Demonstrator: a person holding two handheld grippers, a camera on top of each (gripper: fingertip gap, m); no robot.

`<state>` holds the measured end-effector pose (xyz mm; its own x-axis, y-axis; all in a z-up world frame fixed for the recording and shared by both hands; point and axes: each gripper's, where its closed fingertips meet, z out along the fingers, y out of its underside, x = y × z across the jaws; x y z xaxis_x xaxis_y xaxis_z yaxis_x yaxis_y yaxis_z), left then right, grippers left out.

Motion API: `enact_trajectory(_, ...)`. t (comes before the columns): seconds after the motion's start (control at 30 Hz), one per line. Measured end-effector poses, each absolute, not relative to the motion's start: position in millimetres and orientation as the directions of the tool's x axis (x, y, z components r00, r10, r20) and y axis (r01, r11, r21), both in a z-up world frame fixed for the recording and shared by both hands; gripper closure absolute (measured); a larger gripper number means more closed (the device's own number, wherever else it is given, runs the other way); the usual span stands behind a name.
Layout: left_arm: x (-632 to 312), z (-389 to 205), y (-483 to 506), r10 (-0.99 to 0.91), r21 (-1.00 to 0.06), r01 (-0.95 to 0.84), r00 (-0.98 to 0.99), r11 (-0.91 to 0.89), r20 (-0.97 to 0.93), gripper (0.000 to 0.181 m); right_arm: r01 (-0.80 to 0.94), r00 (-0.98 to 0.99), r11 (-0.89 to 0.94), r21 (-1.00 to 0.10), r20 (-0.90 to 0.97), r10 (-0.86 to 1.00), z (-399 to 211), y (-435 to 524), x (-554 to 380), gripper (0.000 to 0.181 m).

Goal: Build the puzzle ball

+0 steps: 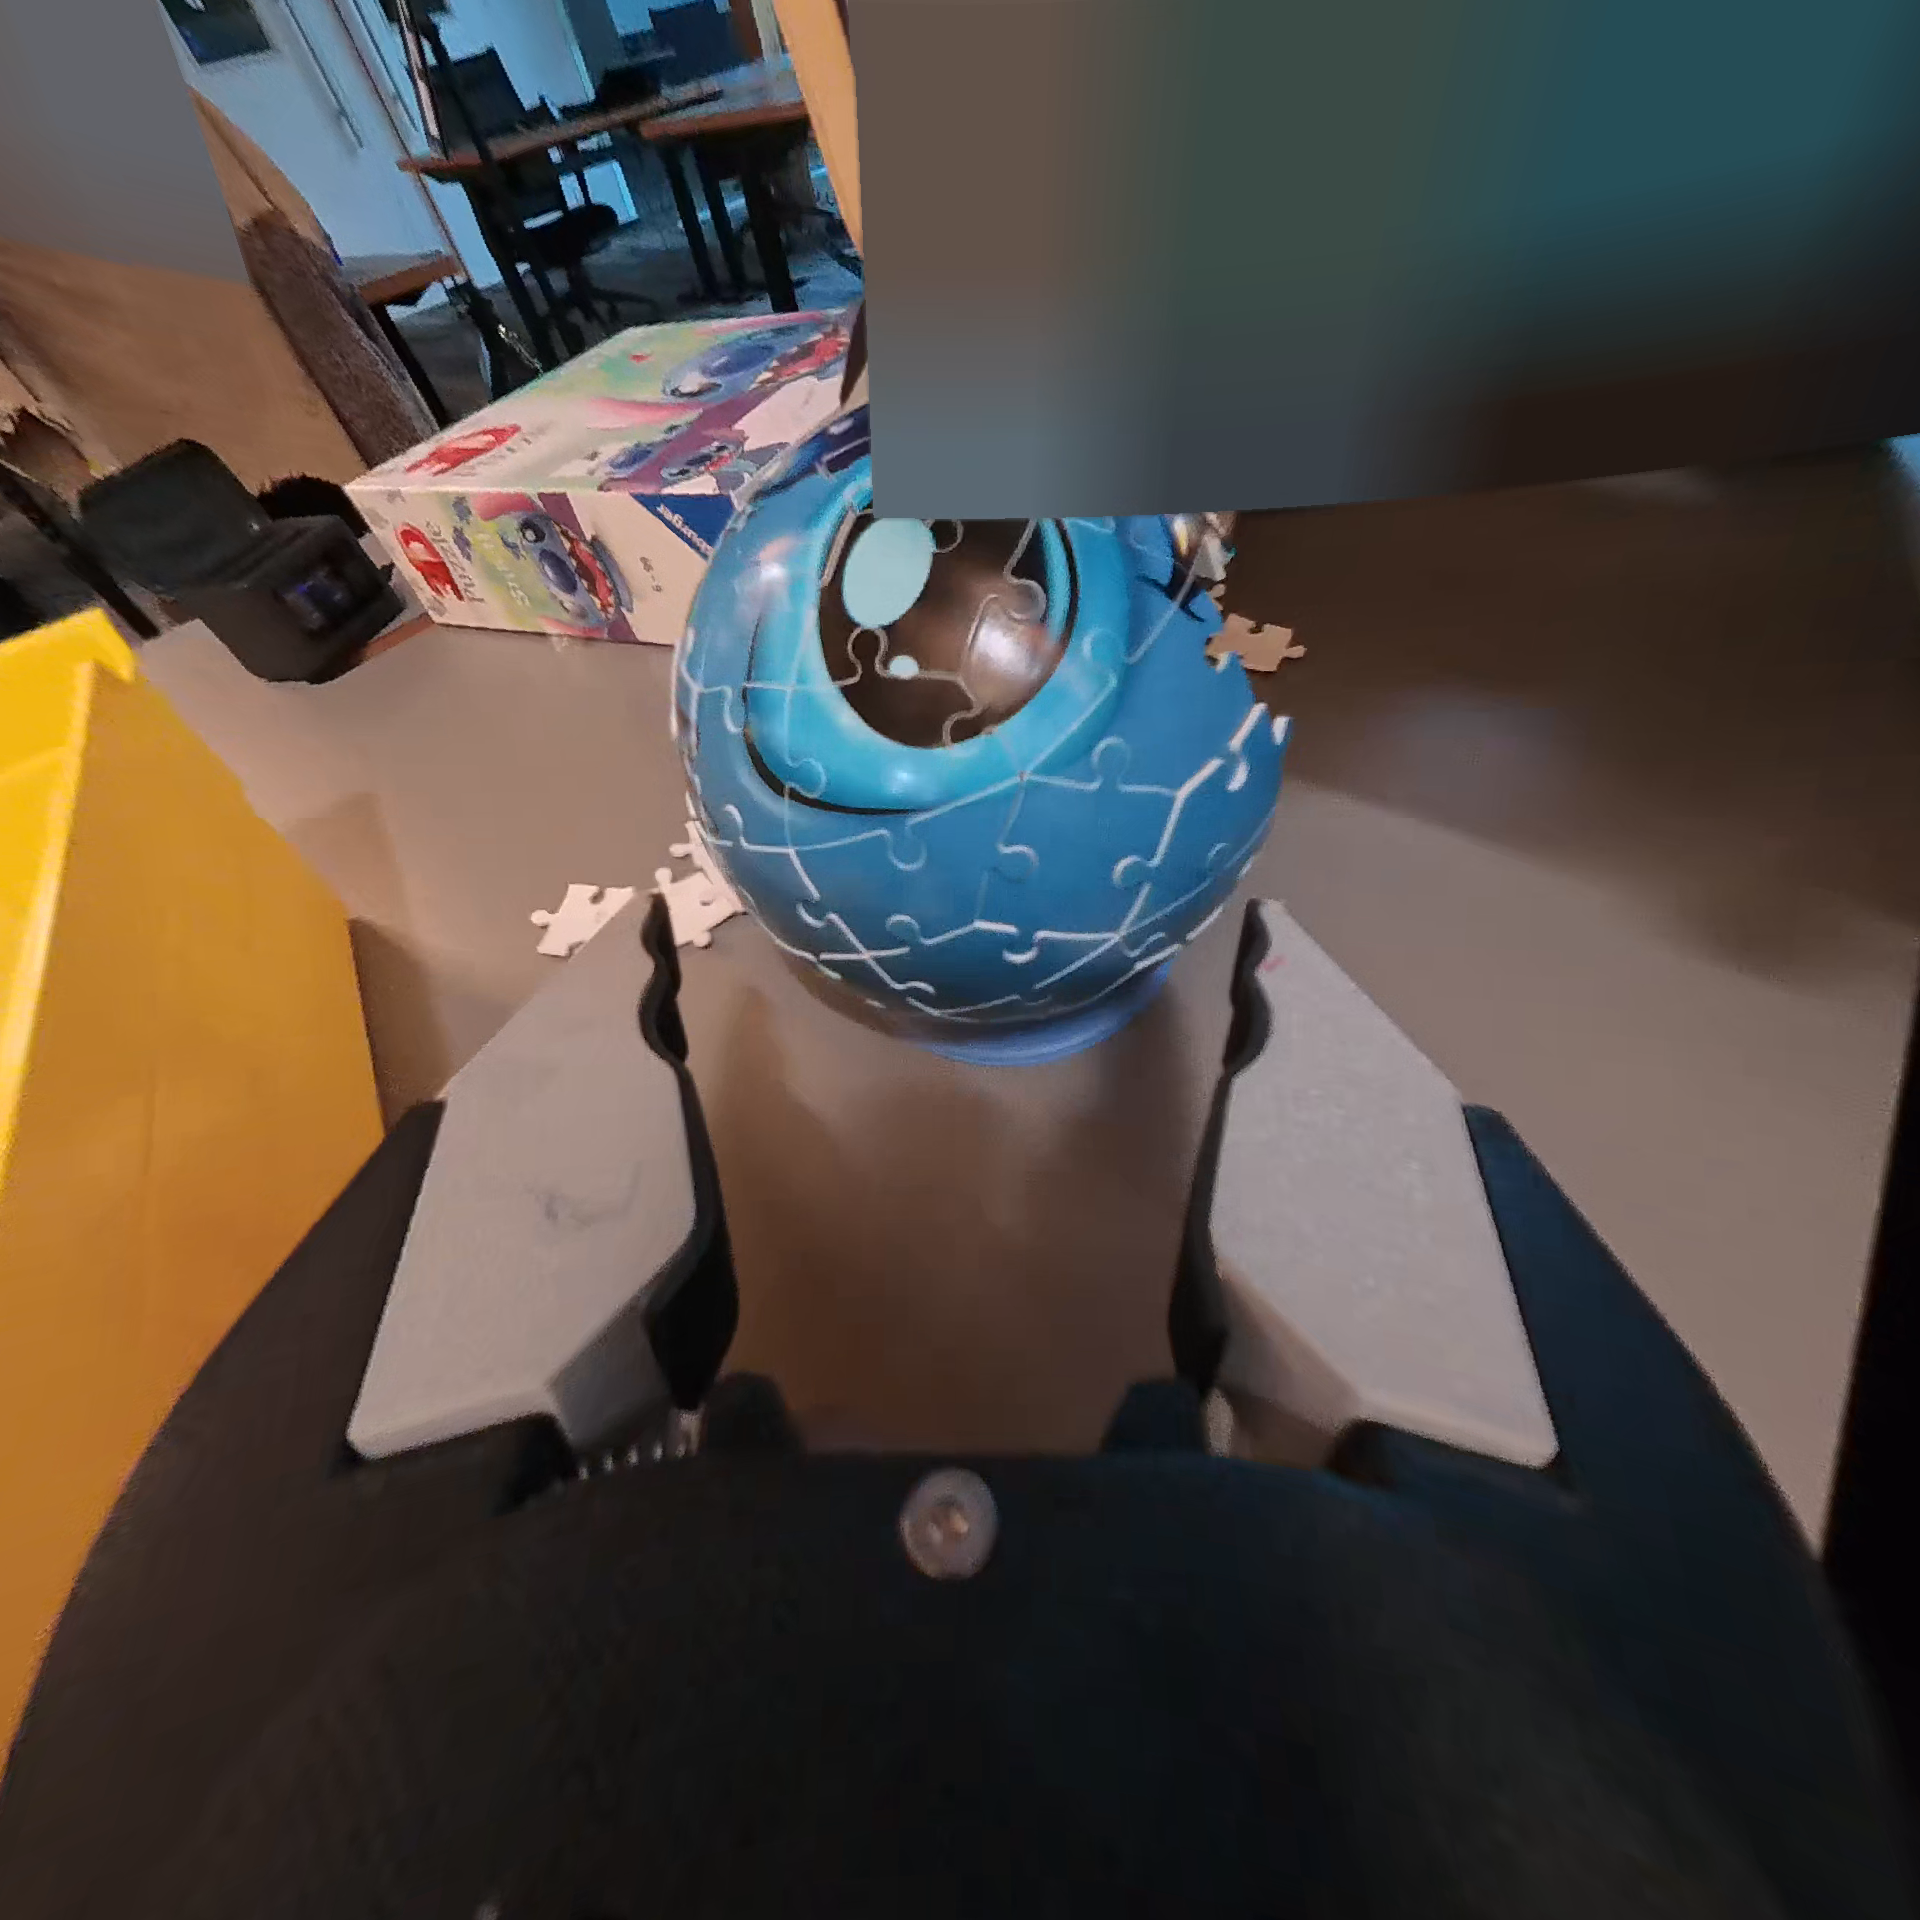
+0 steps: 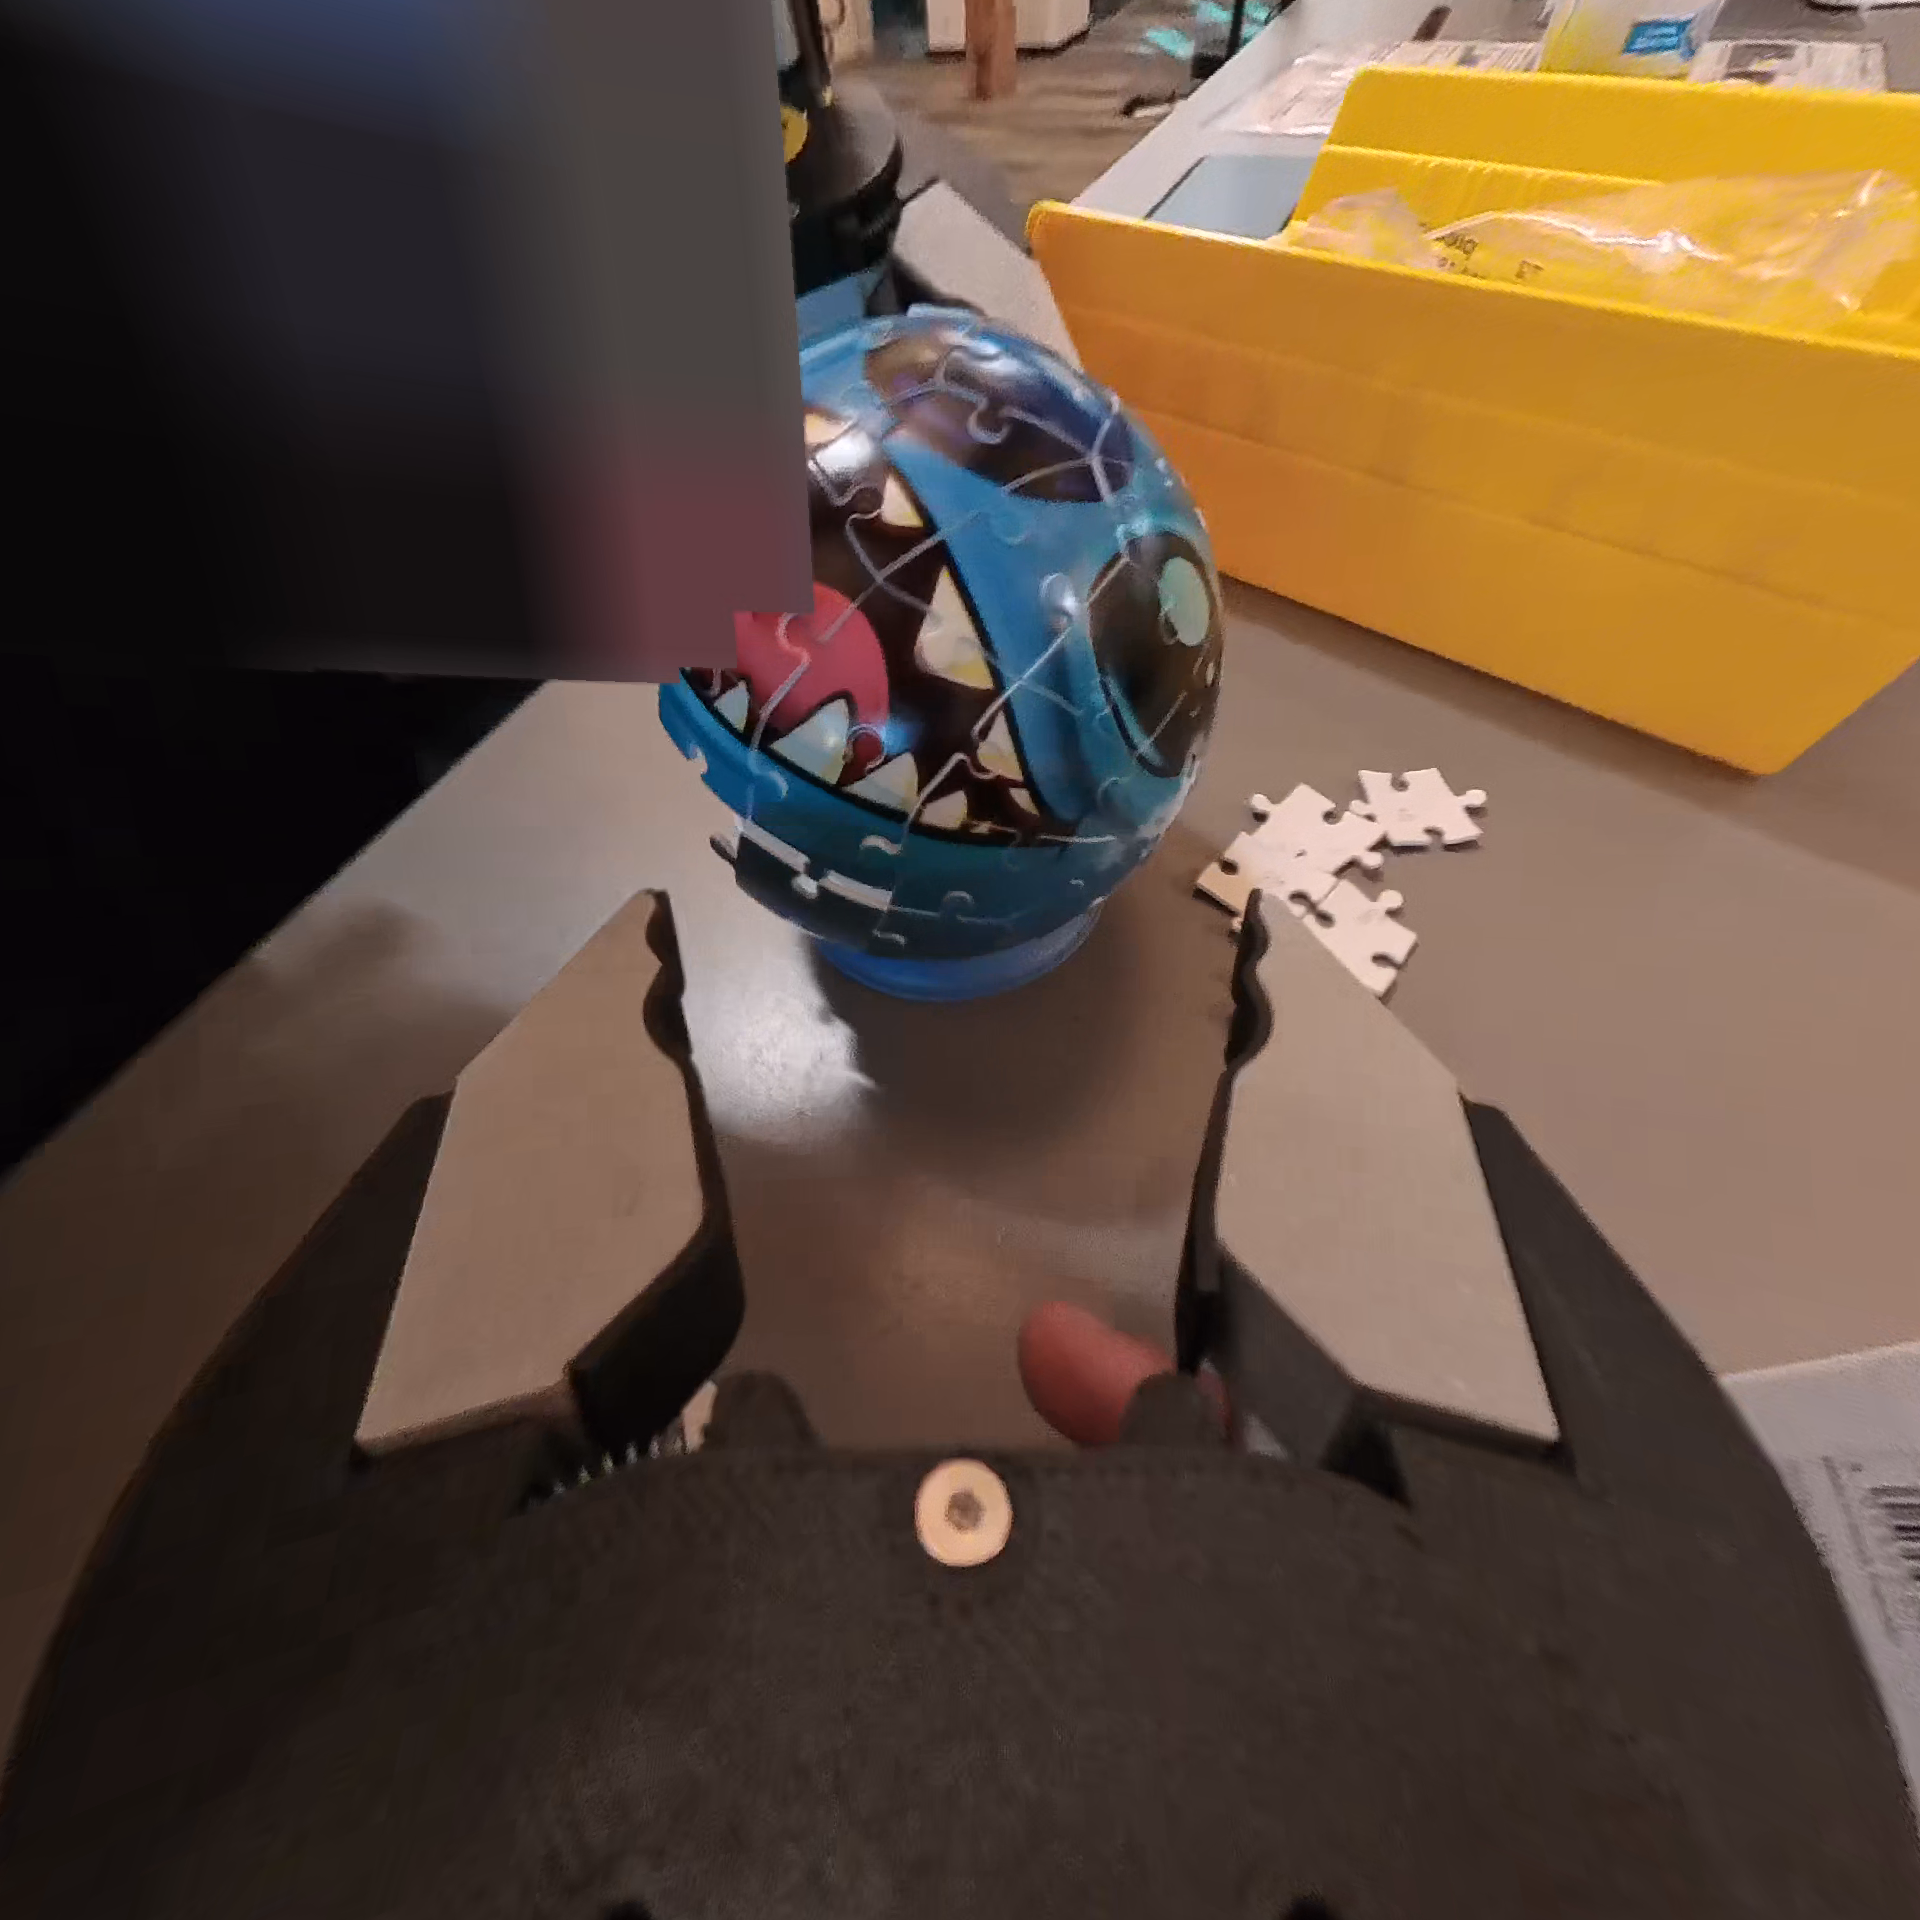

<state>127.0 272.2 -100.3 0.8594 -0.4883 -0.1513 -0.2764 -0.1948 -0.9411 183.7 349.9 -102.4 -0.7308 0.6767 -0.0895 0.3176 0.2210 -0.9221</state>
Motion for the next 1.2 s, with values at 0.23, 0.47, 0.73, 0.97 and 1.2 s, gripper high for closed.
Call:
enact_trajectory(0.23, 129, -121, 276, -0.518, -0.881, -0.39, 0.83, -0.27, -0.209, 0.079, 0.332, -0.741, 0.253, -0.909, -0.085, 0.667, -115, 334, 188, 0.073)
enact_trajectory(0.47, 132, -132, 284, -0.522, -0.832, -0.475, 0.806, -0.288, -0.279, 0.076, 0.321, -0.738, 0.273, -0.907, -0.058, 0.673, -117, 326, 181, 0.066)
enact_trajectory(0.73, 130, -137, 283, -0.524, -0.812, -0.508, 0.793, -0.287, -0.311, 0.073, 0.263, -0.712, 0.294, -0.919, 0.02, 0.702, -116, 340, 178, 0.059)
enact_trajectory(0.97, 129, -132, 284, -0.536, -0.843, -0.456, 0.805, -0.284, -0.255, 0.072, 0.222, -0.72, 0.212, -0.952, -0.014, 0.693, -103, 346, 178, 0.057)
enact_trajectory(1.2, 128, -129, 283, -0.524, -0.848, -0.461, 0.806, -0.262, -0.276, 0.073, 0.248, -0.717, 0.246, -0.937, -0.006, 0.697, -110, 344, 175, 0.056)
